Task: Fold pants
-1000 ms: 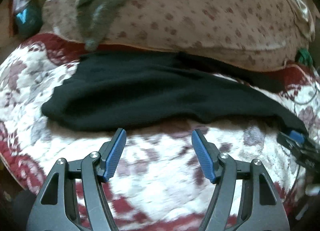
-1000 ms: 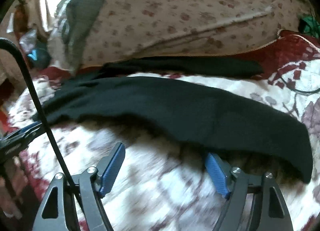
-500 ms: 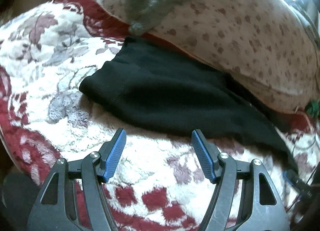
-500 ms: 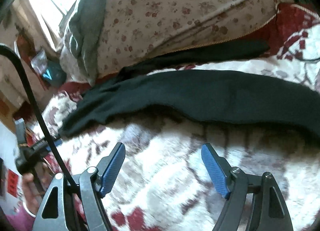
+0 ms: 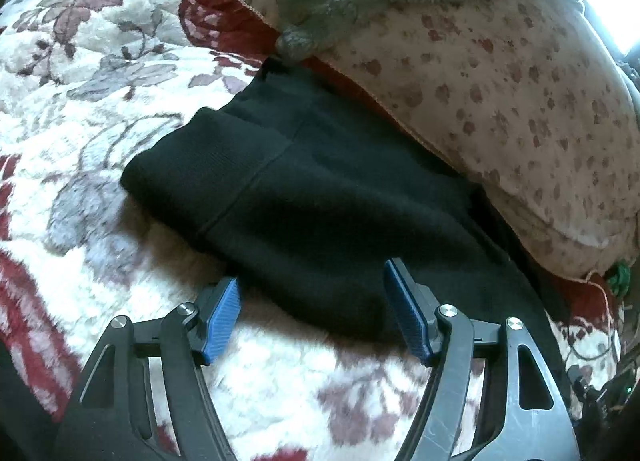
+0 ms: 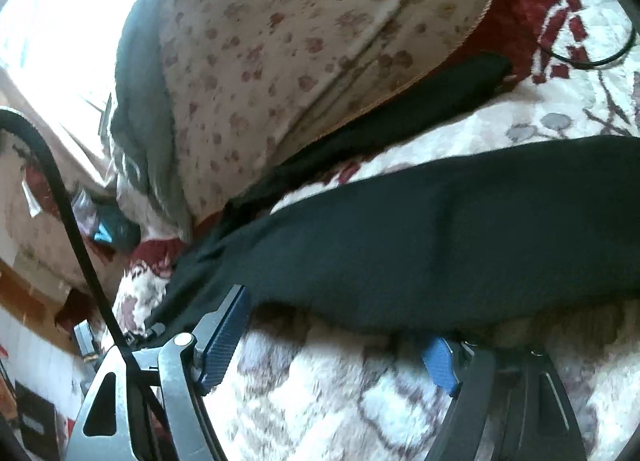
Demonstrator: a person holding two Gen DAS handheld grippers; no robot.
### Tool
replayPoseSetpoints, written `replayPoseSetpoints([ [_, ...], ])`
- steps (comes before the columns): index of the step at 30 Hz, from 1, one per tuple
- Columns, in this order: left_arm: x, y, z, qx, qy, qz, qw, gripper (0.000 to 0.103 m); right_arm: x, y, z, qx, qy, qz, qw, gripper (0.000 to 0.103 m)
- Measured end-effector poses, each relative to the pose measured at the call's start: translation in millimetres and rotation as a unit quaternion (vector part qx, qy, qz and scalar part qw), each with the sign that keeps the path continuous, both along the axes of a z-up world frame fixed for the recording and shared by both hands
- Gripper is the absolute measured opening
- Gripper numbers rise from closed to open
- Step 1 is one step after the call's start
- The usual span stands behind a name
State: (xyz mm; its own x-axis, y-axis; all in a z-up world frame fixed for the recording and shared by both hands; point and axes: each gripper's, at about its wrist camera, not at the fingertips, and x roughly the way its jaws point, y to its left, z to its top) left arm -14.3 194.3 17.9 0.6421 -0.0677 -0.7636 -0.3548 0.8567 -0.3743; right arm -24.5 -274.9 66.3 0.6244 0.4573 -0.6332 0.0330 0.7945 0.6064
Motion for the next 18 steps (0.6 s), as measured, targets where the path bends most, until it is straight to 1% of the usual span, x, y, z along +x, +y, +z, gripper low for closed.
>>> replayPoseSetpoints([
  [2, 7, 0, -1, -0.003, 0.003, 0.005, 1.0000, 0.069, 4, -2, -1, 0.007, -0.002, -0.011, 1.000, 0.077],
  [4, 12, -1, -1, -0.003, 0.007, 0.011, 0.9999, 0.069, 9, -5, -2, 0.008, -0.010, -0.022, 1.000, 0.067],
  [6, 16, -2, 0, -0.001, 0.010, 0.015, 0.9998, 0.069, 12, -9, -5, 0.007, -0.010, -0.027, 1.000, 0.051],
  [7, 17, -3, 0, 0.002, 0.013, 0.014, 0.9998, 0.069, 13, -11, -7, 0.009, -0.010, -0.029, 0.999, 0.045],
  [8, 18, -4, 0, 0.006, 0.014, 0.011, 0.9998, 0.069, 15, -13, -9, 0.012, -0.011, -0.034, 0.999, 0.033],
  [9, 19, -5, 1, 0.009, 0.016, 0.006, 0.9998, 0.068, 17, -16, -12, 0.016, -0.009, -0.038, 0.999, 0.025],
  [11, 20, -8, 2, 0.024, 0.017, -0.011, 0.9995, 0.053, 17, -23, -15, 0.027, -0.007, -0.043, 0.999, 0.016],
  [12, 21, -10, 3, 0.034, 0.018, -0.019, 0.9991, 0.037, 17, -24, -14, 0.031, -0.006, -0.042, 0.999, 0.014],
  [13, 21, -10, 3, 0.037, 0.019, -0.024, 0.9989, 0.029, 16, -24, -14, 0.031, -0.007, -0.039, 0.999, 0.013],
  [14, 20, -9, 3, 0.035, 0.018, -0.026, 0.9989, 0.025, 15, -24, -12, 0.028, -0.009, -0.035, 0.999, 0.012],
  [15, 20, -8, 4, 0.033, 0.017, -0.027, 0.9989, 0.017, 13, -24, -10, 0.024, -0.012, -0.030, 0.999, 0.011],
  [18, 15, -4, 10, 0.024, 0.007, -0.033, 0.9991, 0.013, 8, -21, -2, 0.016, -0.021, -0.021, 0.999, 0.010],
])
